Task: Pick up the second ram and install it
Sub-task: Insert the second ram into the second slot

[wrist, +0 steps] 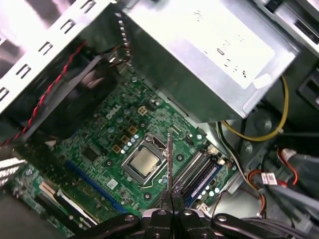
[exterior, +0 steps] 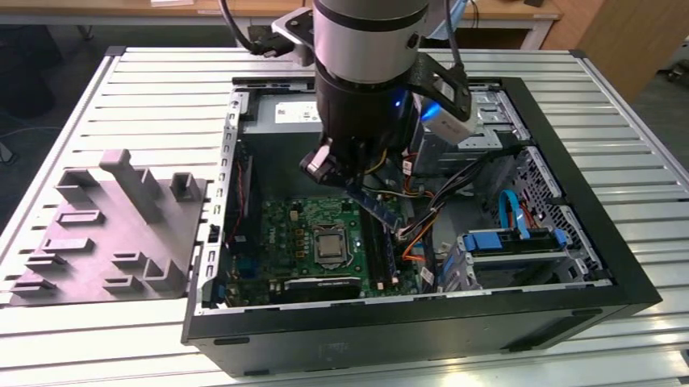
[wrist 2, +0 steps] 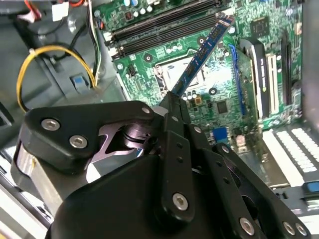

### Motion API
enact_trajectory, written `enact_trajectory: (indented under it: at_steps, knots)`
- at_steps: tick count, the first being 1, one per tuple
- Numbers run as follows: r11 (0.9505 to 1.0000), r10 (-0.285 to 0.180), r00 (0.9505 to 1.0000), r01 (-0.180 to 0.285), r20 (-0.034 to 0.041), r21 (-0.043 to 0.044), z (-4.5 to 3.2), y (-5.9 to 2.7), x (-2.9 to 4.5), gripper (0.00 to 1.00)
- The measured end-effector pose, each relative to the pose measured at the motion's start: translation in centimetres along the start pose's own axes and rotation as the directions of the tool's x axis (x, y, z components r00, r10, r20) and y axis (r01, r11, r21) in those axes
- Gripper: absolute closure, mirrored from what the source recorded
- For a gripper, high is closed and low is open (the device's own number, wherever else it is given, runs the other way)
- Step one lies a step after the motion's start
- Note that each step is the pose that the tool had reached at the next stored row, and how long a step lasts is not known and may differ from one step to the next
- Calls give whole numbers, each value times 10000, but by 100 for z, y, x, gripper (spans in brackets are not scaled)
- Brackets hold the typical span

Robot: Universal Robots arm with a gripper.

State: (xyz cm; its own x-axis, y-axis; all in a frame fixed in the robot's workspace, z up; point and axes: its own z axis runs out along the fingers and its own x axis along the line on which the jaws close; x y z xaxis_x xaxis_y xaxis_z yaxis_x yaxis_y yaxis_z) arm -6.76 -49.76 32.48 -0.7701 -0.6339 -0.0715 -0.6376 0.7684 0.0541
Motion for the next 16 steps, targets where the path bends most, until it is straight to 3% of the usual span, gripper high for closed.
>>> enact_trajectory:
  at_steps: [4,8,12,16]
  knots:
    - [9973,732,9973,-732,42,51,3,0,0,88]
    - [9895,1442,9895,-1443,87,98,7,0,0,88]
    - [9763,2158,9764,-2159,136,141,11,-1,1,88]
    - [9582,2851,9583,-2855,185,181,14,-1,1,88]
